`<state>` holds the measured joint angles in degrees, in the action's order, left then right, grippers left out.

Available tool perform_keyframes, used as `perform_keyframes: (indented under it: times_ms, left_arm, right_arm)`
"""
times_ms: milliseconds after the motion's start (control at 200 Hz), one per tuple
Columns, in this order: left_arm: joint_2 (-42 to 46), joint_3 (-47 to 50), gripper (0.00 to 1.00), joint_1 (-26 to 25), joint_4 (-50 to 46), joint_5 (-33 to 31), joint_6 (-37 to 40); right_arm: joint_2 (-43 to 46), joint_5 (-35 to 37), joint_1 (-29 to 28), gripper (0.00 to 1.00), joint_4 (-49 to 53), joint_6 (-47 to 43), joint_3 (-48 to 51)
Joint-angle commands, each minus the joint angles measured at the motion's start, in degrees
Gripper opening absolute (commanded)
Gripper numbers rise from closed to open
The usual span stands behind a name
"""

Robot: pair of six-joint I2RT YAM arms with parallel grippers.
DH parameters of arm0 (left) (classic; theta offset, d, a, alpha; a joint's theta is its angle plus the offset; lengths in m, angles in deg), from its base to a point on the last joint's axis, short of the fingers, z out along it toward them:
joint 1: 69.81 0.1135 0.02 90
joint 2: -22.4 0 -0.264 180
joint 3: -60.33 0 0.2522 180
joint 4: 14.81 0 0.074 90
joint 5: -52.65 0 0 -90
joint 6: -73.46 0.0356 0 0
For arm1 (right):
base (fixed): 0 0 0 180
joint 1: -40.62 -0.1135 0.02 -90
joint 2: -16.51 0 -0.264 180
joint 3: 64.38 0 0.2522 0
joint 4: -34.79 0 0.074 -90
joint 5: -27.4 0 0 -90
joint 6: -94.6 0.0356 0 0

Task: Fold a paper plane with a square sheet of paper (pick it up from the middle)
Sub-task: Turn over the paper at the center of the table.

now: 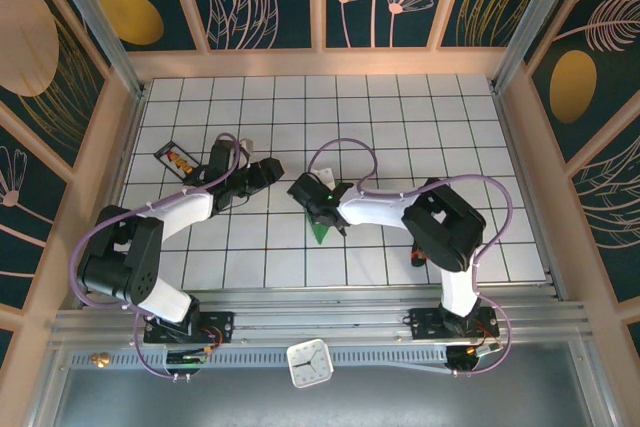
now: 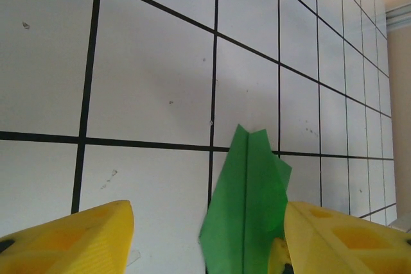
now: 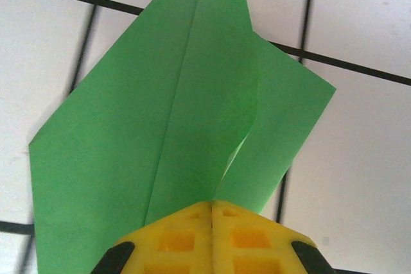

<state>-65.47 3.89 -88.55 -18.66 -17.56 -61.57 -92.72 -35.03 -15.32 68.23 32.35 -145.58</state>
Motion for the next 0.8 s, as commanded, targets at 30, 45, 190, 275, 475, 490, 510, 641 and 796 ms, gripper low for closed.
perform_keyframes:
  times_ms: [30, 45, 190, 275, 475, 490, 510, 641, 796]
  left_arm:
    - [2.07, 1.25, 0.64, 0.38, -0.34, -1.07, 1.77]
    - [2.16, 1.32, 0.64, 0.36, -0.33, -1.07, 1.74]
    - [2.35, 1.62, 0.64, 0.37, -0.16, -0.48, 1.75]
    - [2.47, 1.72, 0.64, 0.37, -0.21, -0.28, 1.81]
    - [2.84, 1.49, 0.64, 0.36, -0.85, -1.18, 2.83]
    - [2.87, 1.48, 0.64, 0.34, -0.92, -1.30, 2.99]
    - [2.80, 1.41, 0.64, 0.37, -1.09, -1.50, 3.08]
    - [2.97, 1.23, 0.64, 0.36, -1.47, -2.68, 3.77]
    - [3.13, 1.15, 0.65, 0.46, -2.73, -4.92, 4.66]
  right_arm:
    - [0.38, -0.45, -0.77, 0.00, -1.60, 3.01, -2.37]
    - [0.58, -0.35, -0.75, 0.00, -1.77, 3.01, -2.27]
    - [6.48, -1.89, 0.49, 0.00, -3.26, 1.77, 0.46]
    - [11.55, -1.94, 1.78, 0.00, -1.44, 0.08, 1.50]
    - [19.24, 5.41, 4.91, 0.00, 11.83, -4.67, -0.25]
    - [19.35, 6.44, 4.92, 0.00, 13.06, -4.82, -0.50]
    - [19.37, 7.87, 5.06, 0.00, 14.64, -4.89, -0.83]
    - [16.28, 17.08, 4.87, 0.00, 23.53, -4.18, -3.52]
    - [6.25, 20.85, 1.79, 0.00, 27.44, -1.61, -7.91]
